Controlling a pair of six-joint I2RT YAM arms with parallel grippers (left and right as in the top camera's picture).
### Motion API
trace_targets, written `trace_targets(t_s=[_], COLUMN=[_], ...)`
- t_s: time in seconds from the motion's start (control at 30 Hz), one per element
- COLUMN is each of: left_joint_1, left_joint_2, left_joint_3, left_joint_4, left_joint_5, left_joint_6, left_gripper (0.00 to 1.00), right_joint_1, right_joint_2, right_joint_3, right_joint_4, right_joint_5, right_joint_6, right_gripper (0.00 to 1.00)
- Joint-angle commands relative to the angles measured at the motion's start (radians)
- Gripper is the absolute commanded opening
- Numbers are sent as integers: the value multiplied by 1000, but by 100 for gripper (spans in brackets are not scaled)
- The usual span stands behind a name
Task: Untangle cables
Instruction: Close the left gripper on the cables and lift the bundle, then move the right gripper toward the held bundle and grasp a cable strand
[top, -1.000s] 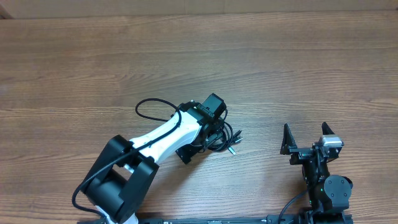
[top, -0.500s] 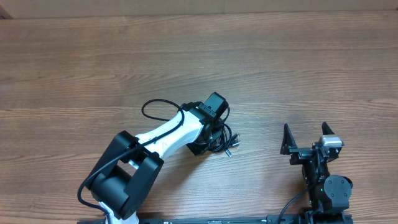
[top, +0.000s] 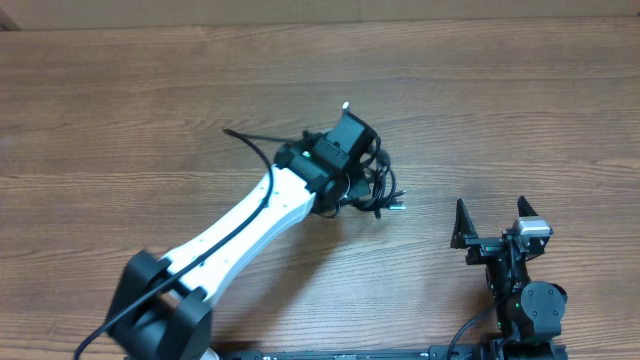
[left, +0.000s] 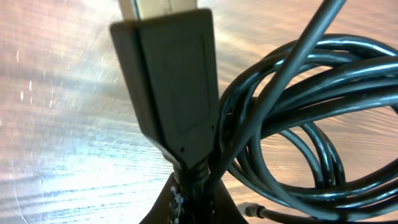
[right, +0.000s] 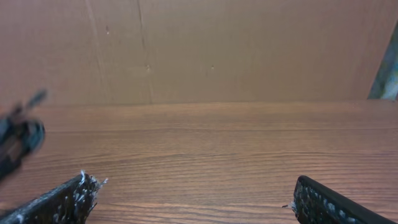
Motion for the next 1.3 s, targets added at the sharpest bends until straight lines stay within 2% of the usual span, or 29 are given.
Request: trace_targets(t_s=[0.0,0.13,0.43,0.5,0.57,0.77,0.83,0.87,0.97,1.07,1.17,1.27], left_joint_1=[-5,-5,-5,-5,-5,-5,-5,-5,-5,-6,-6,-6], left_joint_2=[-106,-178,-180,-180,-180,-180,-180,-179,-179,-179,-179,-180], left_joint_3=[57,57,57,57,57,57,57,57,57,57,57,57], left_joint_4=[-3,-3,17,32,67,122,130,132,141,156,175,216], left_joint_5=[-17,38,138,138,138,117,103,87,76,85,129,219], left_joint_6=[201,235,233,196,153,57,-15,-89,-255,-394,-462,-600], left_gripper=[4,4,4,4,4,4,4,4,4,4,4,4], right_joint_1=[-6,-5,-6,-5,-6,-6,-6,-6,-5,-6,-5,-5], right_joint_2=[-8,-8,-8,-8,-8,11,59,96,227,347,466,515], right_joint_3=[-8,-8,-8,9,62,299,417,473,612,724,796,796], right_joint_4=[4,5,40,27,-38,-322,-448,-497,-554,-616,-587,-551], right_joint_5=[7,7,7,7,6,-8,-9,-26,-191,-270,-442,-458], right_joint_6=[3,4,6,119,299,341,341,384,402,460,475,484], right_gripper=[100,100,100,100,100,100,100,100,100,100,100,100])
